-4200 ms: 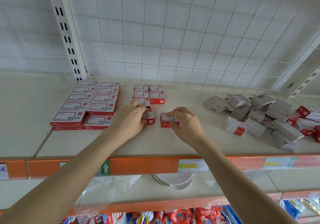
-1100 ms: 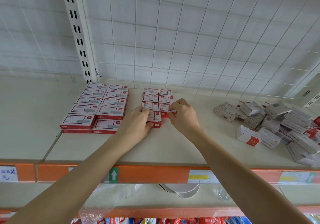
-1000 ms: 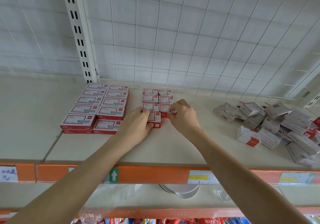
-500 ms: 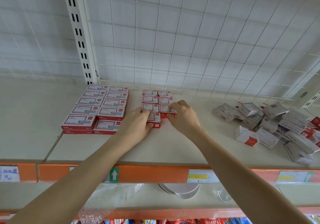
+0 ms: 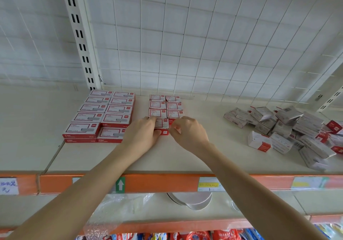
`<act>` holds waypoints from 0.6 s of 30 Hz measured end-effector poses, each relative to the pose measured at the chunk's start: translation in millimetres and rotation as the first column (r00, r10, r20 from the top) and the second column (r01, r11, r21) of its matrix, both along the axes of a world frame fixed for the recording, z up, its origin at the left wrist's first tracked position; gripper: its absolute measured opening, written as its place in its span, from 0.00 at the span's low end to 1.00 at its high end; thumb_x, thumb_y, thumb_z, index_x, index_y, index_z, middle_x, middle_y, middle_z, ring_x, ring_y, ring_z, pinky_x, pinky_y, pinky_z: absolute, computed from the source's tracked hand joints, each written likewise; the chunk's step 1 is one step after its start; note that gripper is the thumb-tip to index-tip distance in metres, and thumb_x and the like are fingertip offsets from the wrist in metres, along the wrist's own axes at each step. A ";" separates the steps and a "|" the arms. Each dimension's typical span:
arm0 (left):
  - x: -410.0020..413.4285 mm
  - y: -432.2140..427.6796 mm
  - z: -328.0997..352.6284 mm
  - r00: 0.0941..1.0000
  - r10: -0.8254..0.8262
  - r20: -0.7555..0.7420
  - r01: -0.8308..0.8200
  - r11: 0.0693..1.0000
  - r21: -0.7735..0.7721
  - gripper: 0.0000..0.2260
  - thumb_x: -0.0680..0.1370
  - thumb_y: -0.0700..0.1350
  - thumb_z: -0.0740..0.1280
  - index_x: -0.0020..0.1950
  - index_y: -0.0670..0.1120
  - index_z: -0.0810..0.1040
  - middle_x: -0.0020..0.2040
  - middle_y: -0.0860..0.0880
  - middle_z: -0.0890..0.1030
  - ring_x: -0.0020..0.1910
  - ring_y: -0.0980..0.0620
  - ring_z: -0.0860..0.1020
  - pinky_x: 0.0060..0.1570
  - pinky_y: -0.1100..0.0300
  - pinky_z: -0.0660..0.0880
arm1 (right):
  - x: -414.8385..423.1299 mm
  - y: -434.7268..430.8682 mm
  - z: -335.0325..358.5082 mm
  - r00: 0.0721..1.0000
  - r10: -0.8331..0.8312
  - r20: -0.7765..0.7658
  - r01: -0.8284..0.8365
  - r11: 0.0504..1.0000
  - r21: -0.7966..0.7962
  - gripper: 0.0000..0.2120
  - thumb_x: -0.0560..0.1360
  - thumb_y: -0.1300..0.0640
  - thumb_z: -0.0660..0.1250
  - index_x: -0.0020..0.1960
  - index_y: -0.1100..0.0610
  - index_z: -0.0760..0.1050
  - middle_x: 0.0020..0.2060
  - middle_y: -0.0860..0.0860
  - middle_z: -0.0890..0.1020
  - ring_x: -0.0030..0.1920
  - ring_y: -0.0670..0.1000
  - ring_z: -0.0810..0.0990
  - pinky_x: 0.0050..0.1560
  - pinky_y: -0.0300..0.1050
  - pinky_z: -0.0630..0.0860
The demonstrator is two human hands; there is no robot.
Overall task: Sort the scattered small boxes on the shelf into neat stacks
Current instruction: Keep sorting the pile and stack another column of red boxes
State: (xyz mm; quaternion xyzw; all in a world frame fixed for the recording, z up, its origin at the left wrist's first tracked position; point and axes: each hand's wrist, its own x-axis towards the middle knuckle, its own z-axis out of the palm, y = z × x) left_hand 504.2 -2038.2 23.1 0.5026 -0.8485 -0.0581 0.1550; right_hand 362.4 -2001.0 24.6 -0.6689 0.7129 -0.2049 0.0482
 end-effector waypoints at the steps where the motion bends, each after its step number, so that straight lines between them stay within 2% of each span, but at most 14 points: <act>1: 0.0 -0.4 -0.1 1.000 0.000 0.002 0.000 1.000 0.004 0.17 0.78 0.48 0.61 0.65 0.43 0.70 0.59 0.45 0.77 0.57 0.43 0.75 0.48 0.54 0.72 | 1.5 0.4 -0.3 1.000 -0.001 0.000 0.001 1.000 0.027 0.11 0.76 0.54 0.60 0.45 0.60 0.77 0.44 0.53 0.78 0.43 0.56 0.76 0.39 0.44 0.72; 3: 0.2 -1.0 -0.6 1.000 -0.006 -0.005 0.006 1.000 0.015 0.16 0.78 0.48 0.62 0.64 0.43 0.70 0.59 0.44 0.77 0.57 0.43 0.75 0.48 0.54 0.71 | 4.0 0.1 -0.4 1.000 -0.007 -0.007 0.007 0.998 0.067 0.11 0.76 0.54 0.60 0.37 0.58 0.71 0.40 0.52 0.73 0.40 0.55 0.71 0.36 0.43 0.67; 5: 0.5 -1.3 -1.1 1.000 -0.017 -0.019 0.017 1.000 0.021 0.16 0.78 0.47 0.62 0.65 0.43 0.70 0.59 0.44 0.77 0.57 0.42 0.75 0.49 0.54 0.71 | 6.1 -0.7 0.4 1.000 -0.010 -0.013 0.011 0.996 0.089 0.11 0.76 0.54 0.60 0.35 0.55 0.67 0.38 0.51 0.71 0.39 0.53 0.68 0.36 0.42 0.64; 8: 1.1 -1.4 -1.0 0.999 -0.022 -0.035 0.023 1.000 0.021 0.17 0.78 0.47 0.63 0.65 0.43 0.70 0.60 0.44 0.77 0.57 0.43 0.75 0.49 0.54 0.71 | 8.2 -1.0 2.2 1.000 -0.008 -0.013 0.009 0.995 0.098 0.10 0.76 0.54 0.61 0.37 0.56 0.70 0.41 0.54 0.75 0.40 0.53 0.70 0.36 0.42 0.64; 11: 1.6 -1.0 -1.0 0.999 -0.020 -0.045 0.021 1.000 0.016 0.17 0.78 0.47 0.62 0.66 0.43 0.70 0.61 0.45 0.77 0.58 0.43 0.75 0.50 0.55 0.71 | 9.1 -1.5 2.8 1.000 -0.006 -0.019 0.008 0.996 0.090 0.10 0.76 0.53 0.61 0.44 0.60 0.76 0.46 0.55 0.78 0.45 0.56 0.75 0.38 0.42 0.66; 14: 2.3 -0.3 -1.3 0.998 -0.014 -0.055 0.015 1.000 0.011 0.17 0.78 0.47 0.62 0.66 0.44 0.70 0.60 0.45 0.77 0.57 0.44 0.76 0.48 0.55 0.71 | 9.6 -0.9 1.5 1.000 0.001 -0.018 0.000 0.997 0.080 0.10 0.76 0.54 0.61 0.41 0.59 0.73 0.46 0.56 0.78 0.47 0.58 0.75 0.37 0.42 0.65; 18: 3.5 -0.6 -2.7 0.997 -0.014 -0.072 0.015 1.000 0.011 0.16 0.78 0.47 0.63 0.65 0.44 0.71 0.59 0.45 0.78 0.56 0.44 0.76 0.47 0.54 0.72 | 8.9 -1.1 0.6 1.000 0.008 -0.009 -0.008 0.998 0.069 0.10 0.76 0.54 0.61 0.44 0.61 0.75 0.46 0.56 0.78 0.46 0.57 0.75 0.38 0.42 0.65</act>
